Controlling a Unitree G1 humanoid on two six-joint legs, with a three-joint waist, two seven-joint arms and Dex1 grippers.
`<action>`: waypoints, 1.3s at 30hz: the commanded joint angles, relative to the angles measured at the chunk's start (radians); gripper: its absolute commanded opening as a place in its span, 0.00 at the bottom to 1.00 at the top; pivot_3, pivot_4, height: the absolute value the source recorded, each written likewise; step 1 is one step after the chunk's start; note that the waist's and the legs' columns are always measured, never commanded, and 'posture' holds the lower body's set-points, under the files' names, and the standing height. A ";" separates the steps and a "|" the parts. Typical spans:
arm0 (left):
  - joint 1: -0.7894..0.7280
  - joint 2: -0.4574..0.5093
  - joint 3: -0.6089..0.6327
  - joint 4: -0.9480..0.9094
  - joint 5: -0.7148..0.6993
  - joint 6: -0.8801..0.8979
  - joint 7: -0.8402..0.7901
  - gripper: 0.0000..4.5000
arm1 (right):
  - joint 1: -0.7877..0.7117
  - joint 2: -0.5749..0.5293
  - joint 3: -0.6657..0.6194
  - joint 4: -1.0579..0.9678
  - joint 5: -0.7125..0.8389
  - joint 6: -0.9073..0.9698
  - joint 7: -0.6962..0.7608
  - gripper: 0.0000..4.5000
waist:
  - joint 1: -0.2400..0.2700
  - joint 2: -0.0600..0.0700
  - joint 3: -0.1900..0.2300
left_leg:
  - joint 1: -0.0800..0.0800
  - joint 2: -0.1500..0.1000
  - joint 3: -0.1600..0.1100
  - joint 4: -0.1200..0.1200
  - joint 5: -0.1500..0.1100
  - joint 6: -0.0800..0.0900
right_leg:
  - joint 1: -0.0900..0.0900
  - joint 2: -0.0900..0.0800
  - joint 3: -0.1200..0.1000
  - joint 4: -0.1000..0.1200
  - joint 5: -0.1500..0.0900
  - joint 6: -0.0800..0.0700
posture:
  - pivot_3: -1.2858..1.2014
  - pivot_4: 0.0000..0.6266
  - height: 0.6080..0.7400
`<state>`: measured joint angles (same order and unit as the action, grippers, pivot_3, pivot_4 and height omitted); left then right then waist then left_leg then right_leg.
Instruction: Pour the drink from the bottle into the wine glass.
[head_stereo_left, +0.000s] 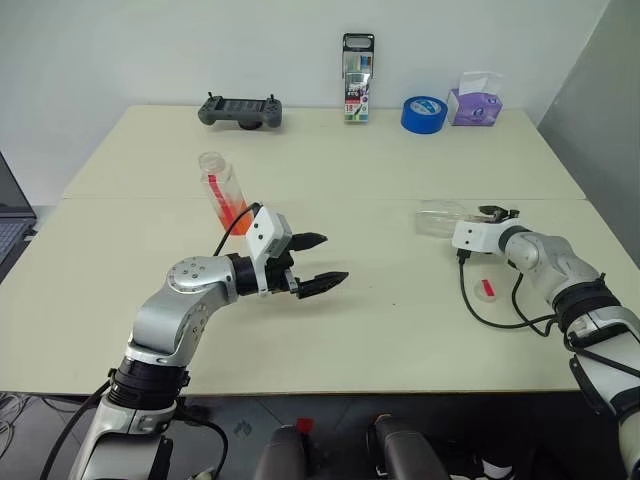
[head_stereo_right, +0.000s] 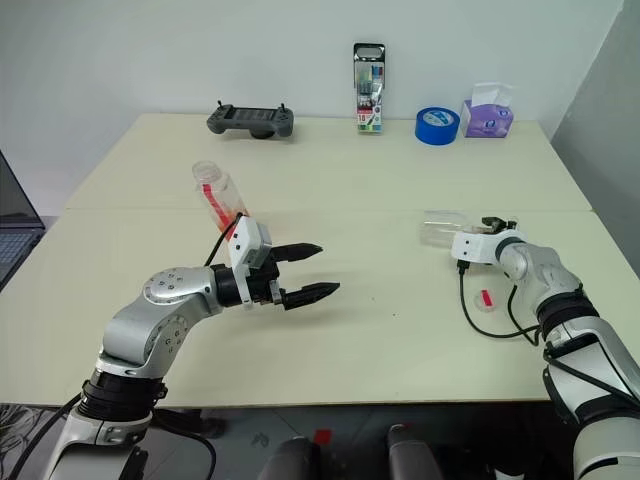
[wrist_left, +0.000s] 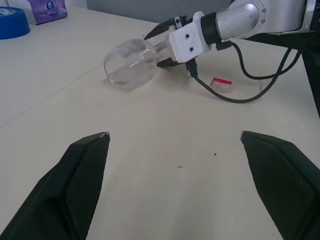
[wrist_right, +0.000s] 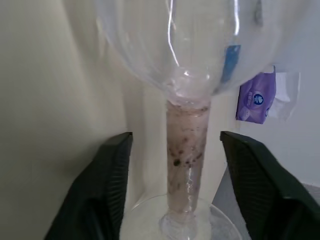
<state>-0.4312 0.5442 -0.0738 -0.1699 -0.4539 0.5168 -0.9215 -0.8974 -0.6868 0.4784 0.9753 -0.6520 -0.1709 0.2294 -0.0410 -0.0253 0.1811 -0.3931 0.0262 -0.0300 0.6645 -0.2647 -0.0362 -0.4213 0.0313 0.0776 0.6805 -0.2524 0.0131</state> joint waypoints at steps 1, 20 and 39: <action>0.003 -0.001 0.019 -0.047 -0.008 -0.018 0.007 1.00 | -0.024 -0.008 0.002 0.023 -0.021 -0.011 -0.007 0.34 | 0.000 0.000 0.000 | 0.000 0.000 0.000 0.000 0.000 0.000 | 0.000 0.000 0.000 0.000 0.000 0.000 | 0.52 0.24 1.00; 0.311 0.042 0.132 -0.290 -0.107 0.037 0.084 1.00 | -0.126 0.502 -0.448 0.055 0.574 -0.023 0.082 0.03 | -0.045 0.000 0.000 | 0.004 0.004 0.000 -0.004 -0.001 0.000 | -0.001 0.002 0.006 0.002 0.001 -0.002 | 0.52 0.24 1.00; 0.610 0.077 0.333 -0.466 -0.159 0.031 0.203 1.00 | 0.013 0.748 -0.426 0.191 0.572 -0.018 0.078 0.03 | -0.043 -0.002 -0.007 | 0.009 0.002 -0.004 -0.004 -0.001 0.000 | 0.006 -0.005 -0.005 0.000 -0.001 -0.003 | 0.52 0.24 1.00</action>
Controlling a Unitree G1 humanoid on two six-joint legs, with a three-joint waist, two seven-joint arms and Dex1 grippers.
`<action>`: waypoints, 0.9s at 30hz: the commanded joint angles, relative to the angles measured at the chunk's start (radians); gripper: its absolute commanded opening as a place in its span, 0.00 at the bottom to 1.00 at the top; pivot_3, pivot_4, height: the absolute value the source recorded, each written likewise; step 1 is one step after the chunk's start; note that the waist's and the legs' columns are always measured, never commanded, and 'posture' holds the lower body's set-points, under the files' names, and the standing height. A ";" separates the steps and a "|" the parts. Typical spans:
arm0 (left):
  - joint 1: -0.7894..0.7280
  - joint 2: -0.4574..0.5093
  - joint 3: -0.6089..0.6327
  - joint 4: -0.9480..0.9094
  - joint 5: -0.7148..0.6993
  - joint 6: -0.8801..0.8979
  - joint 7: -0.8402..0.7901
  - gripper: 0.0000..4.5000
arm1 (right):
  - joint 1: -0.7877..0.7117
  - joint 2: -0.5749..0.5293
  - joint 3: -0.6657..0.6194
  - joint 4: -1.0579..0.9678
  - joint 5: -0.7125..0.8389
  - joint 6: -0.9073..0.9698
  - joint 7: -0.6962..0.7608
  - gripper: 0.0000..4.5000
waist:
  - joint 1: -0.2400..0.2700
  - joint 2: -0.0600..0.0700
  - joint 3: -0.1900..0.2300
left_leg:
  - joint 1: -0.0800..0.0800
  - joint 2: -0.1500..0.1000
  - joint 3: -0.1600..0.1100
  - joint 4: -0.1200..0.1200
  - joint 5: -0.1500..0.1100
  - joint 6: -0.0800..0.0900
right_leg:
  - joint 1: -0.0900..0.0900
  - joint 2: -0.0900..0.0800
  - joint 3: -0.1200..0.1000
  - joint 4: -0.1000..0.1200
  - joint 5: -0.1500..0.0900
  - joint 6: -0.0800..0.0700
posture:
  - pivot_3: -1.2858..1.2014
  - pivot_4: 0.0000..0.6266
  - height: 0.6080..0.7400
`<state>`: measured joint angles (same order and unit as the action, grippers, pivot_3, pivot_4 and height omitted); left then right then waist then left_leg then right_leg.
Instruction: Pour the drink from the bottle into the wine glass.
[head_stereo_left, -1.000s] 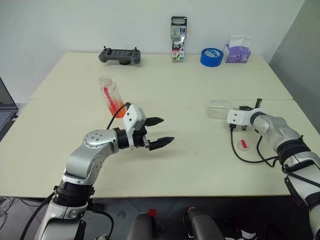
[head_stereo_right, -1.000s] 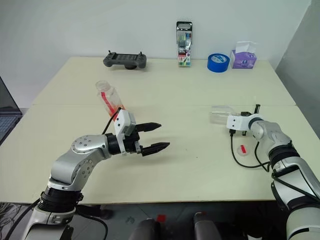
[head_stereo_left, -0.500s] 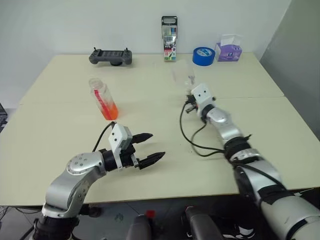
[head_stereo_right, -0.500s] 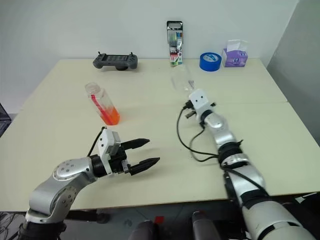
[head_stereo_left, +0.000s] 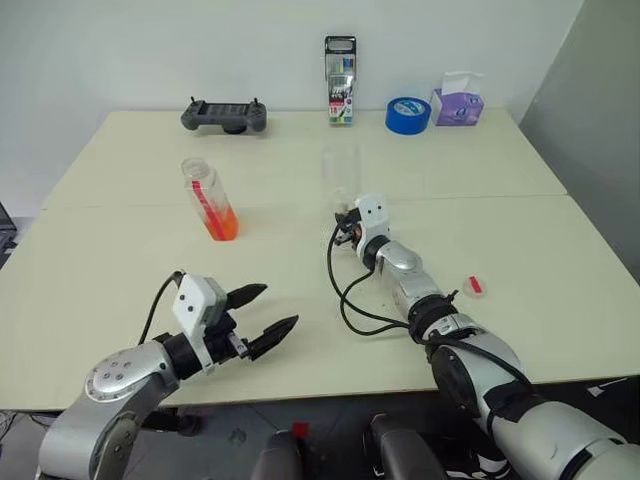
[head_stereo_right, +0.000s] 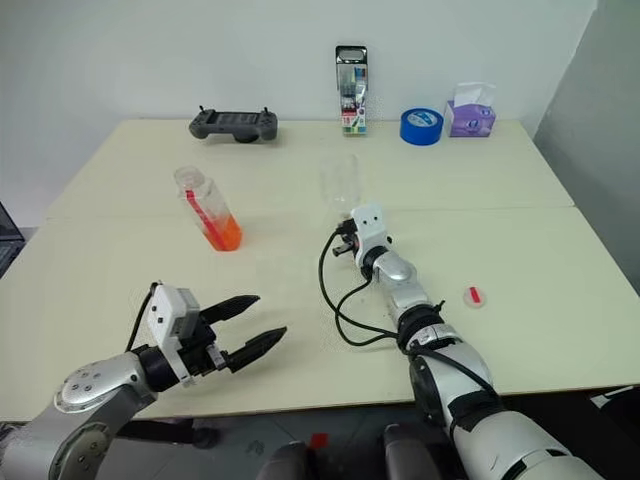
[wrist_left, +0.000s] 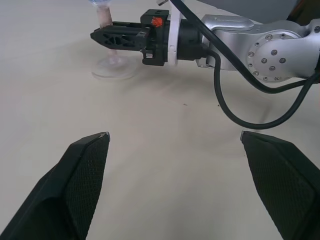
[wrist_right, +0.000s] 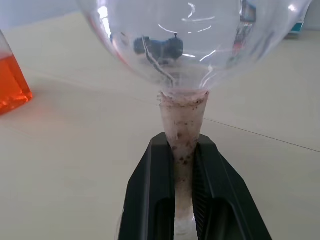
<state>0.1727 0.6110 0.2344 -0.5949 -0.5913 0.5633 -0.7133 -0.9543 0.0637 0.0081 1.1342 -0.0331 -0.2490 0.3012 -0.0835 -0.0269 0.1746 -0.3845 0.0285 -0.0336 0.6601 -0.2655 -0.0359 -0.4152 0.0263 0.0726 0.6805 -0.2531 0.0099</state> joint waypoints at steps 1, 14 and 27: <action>0.010 0.011 0.025 -0.040 -0.021 -0.019 -0.007 1.00 | 0.083 -0.009 0.053 0.014 -0.052 0.066 0.006 0.03 | 0.000 0.000 -0.002 | 0.004 0.000 0.000 0.000 0.000 0.000 | 0.004 0.000 0.000 0.000 -0.001 -0.002 | 0.52 0.24 1.00; -0.001 -0.020 0.042 0.054 0.016 -0.120 -0.008 1.00 | 0.121 0.020 0.058 -0.176 -0.001 0.113 0.055 0.03 | 0.002 0.001 -0.010 | 0.007 0.000 -0.007 0.000 -0.001 0.000 | 0.009 0.002 -0.001 0.000 -0.008 0.000 | 0.52 0.24 1.00; -0.023 0.003 0.097 0.087 0.005 -0.129 0.005 1.00 | -0.083 0.149 0.012 0.091 0.015 -0.170 0.036 0.03 | -0.004 0.003 -0.007 | 0.004 0.001 -0.009 -0.004 -0.003 0.000 | 0.004 0.006 -0.002 0.000 -0.007 -0.005 | 0.52 0.24 1.00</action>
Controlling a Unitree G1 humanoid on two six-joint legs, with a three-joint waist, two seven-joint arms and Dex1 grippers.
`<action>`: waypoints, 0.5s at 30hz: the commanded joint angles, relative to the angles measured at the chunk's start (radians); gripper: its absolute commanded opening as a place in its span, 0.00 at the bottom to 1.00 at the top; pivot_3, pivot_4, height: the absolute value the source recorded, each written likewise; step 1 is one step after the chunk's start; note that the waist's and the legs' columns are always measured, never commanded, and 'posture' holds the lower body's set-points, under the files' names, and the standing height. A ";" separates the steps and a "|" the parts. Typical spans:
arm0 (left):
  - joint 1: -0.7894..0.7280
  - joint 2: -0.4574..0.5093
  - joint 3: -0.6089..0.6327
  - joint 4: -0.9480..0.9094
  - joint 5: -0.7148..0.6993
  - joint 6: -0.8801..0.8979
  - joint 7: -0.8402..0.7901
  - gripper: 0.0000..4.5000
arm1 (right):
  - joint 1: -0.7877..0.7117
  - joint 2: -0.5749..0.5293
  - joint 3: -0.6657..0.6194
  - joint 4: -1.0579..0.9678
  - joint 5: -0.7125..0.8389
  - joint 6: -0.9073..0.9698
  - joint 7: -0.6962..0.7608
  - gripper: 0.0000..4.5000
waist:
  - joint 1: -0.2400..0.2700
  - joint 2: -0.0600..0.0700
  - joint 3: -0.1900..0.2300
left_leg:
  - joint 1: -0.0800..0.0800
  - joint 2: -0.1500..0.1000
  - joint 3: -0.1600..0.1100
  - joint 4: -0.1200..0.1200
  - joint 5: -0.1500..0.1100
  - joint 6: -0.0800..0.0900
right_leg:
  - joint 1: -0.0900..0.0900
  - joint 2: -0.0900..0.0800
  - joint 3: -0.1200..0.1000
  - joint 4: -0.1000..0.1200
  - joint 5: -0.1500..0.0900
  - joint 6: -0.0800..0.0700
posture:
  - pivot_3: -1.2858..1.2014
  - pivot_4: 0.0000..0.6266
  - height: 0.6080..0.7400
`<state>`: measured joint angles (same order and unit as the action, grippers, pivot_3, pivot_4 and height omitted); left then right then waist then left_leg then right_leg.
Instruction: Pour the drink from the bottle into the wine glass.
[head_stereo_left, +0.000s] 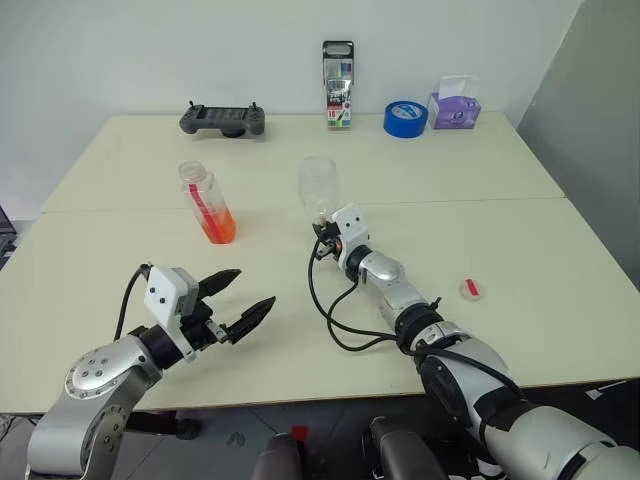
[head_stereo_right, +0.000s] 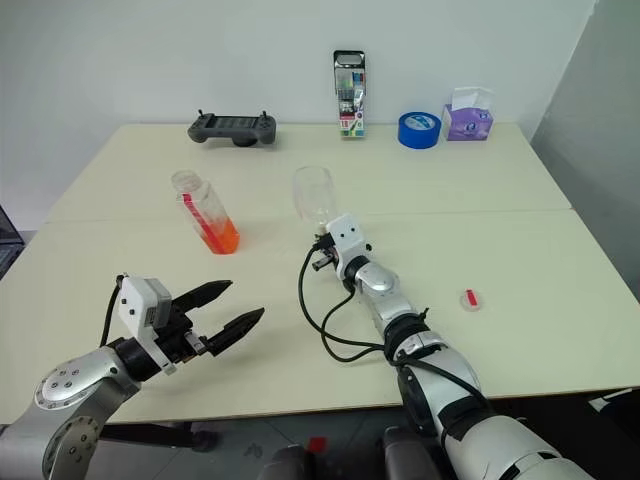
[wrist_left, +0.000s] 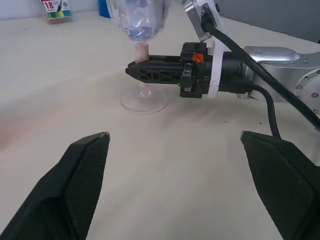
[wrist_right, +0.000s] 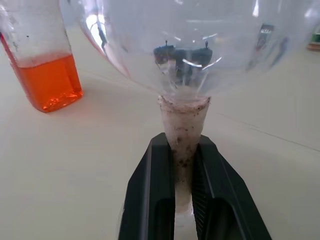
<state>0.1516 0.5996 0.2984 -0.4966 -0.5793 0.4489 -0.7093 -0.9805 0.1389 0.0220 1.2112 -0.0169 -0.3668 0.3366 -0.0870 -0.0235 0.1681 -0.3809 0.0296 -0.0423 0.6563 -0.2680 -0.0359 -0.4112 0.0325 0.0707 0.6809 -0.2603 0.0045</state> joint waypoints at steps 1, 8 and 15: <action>-0.002 0.015 0.035 -0.014 -0.007 -0.013 0.003 1.00 | -0.057 0.078 0.001 0.025 -0.007 -0.057 -0.008 0.03 | 0.000 0.000 0.000 | 0.000 0.000 0.000 0.000 0.000 0.000 | 0.000 0.000 0.000 0.000 0.000 0.000 | 0.52 0.24 1.00; -0.011 0.022 0.034 -0.023 -0.012 0.000 0.007 1.00 | -0.050 0.087 0.012 0.060 -0.027 -0.064 -0.042 0.03 | 0.000 0.000 0.000 | 0.000 0.000 0.001 0.000 0.000 0.000 | 0.000 -0.001 0.000 0.000 0.000 0.000 | 0.52 0.24 1.00; -0.021 0.029 0.032 -0.020 -0.014 0.004 0.006 1.00 | -0.025 0.080 0.005 0.068 -0.032 -0.025 -0.040 0.03 | 0.000 0.000 0.000 | 0.000 0.000 0.000 0.000 0.000 0.000 | 0.000 0.000 0.000 0.000 0.000 0.000 | 0.52 0.24 1.00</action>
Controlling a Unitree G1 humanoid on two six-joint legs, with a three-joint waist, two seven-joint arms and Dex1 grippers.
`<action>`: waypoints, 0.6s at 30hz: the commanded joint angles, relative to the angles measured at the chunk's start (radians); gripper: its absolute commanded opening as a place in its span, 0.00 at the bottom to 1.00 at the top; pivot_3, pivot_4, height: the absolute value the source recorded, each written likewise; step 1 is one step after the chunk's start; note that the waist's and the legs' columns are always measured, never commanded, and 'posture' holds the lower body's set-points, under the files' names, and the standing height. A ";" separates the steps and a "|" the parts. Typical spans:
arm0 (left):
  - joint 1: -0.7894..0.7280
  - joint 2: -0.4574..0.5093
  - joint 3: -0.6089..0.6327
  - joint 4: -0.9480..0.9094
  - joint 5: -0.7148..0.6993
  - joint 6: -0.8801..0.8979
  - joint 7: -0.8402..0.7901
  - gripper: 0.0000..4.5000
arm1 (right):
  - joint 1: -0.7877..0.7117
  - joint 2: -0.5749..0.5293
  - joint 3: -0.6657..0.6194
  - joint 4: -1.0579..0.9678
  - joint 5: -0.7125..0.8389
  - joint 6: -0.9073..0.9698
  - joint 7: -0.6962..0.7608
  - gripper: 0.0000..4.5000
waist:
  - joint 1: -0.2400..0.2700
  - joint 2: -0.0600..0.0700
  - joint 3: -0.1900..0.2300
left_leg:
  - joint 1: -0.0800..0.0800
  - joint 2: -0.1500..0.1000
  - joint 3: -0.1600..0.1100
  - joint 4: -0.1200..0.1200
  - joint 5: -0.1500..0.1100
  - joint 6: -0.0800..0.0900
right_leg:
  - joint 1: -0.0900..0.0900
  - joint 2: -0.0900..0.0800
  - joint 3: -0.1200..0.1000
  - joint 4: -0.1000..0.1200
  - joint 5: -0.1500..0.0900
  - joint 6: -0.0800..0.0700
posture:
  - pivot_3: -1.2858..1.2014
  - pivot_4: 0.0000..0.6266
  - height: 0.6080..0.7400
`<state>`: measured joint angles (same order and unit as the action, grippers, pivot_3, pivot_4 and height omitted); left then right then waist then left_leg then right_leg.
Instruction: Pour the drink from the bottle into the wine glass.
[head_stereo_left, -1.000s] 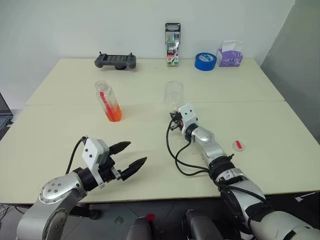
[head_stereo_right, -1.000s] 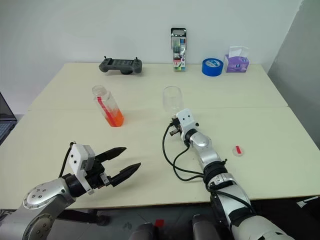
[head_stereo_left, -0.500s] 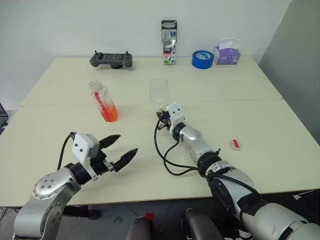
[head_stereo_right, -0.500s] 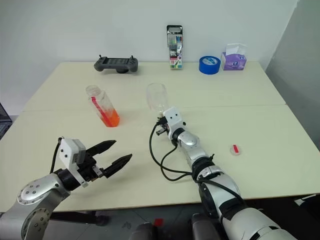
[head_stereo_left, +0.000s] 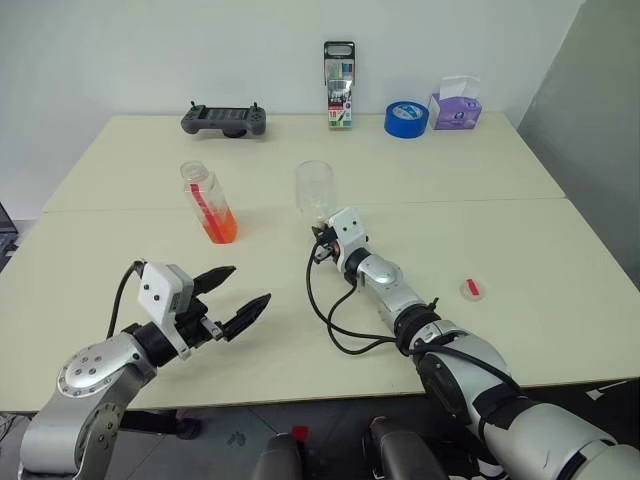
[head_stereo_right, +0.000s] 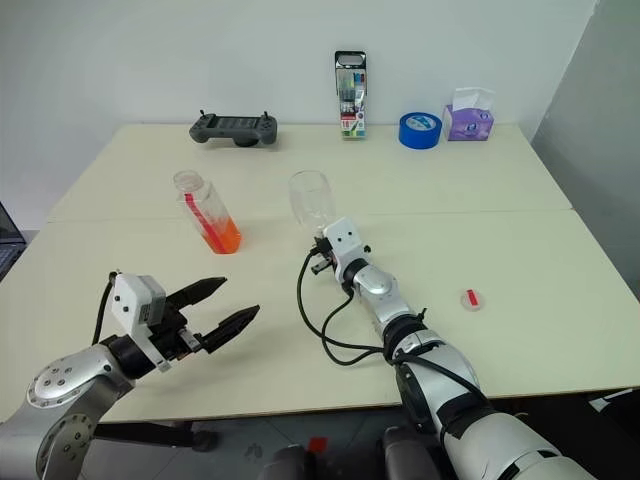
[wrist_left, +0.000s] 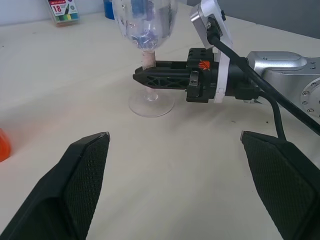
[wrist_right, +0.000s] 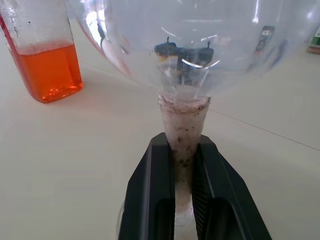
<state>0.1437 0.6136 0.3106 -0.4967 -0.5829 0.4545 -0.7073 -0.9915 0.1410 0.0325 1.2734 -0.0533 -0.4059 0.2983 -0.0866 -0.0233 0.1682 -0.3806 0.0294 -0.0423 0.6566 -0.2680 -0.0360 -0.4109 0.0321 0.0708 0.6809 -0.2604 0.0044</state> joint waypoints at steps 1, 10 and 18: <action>-0.018 0.016 0.018 -0.018 -0.010 0.000 0.004 1.00 | -0.011 0.078 -0.011 0.004 0.012 0.018 0.012 0.11 | 0.000 0.000 0.000 | 0.000 0.000 0.000 0.000 0.000 0.000 | 0.000 0.000 0.000 0.000 0.000 0.000 | 0.52 0.24 1.00; -0.096 0.061 0.036 0.044 -0.033 0.023 -0.022 1.00 | 0.004 0.059 0.002 -0.014 -0.004 -0.006 0.054 0.80 | 0.000 0.001 0.001 | 0.000 0.000 0.000 0.000 0.000 0.000 | 0.000 0.001 0.000 0.000 0.000 0.000 | 0.52 0.24 1.00; -0.112 0.046 0.017 0.065 -0.013 0.010 -0.009 1.00 | 0.071 -0.019 0.024 -0.069 -0.029 -0.034 0.068 1.00 | 0.000 0.001 0.001 | 0.000 0.000 0.000 0.000 0.000 0.000 | 0.000 0.000 0.000 0.000 0.000 0.000 | 0.52 0.24 1.00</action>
<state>0.0337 0.6663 0.3174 -0.4210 -0.5986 0.4838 -0.7267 -0.9364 0.1268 0.0444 1.2510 -0.0643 -0.4090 0.3661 -0.0866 -0.0227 0.1689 -0.3809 0.0296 -0.0423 0.6565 -0.2680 -0.0360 -0.4110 0.0323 0.0708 0.6804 -0.2606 0.0044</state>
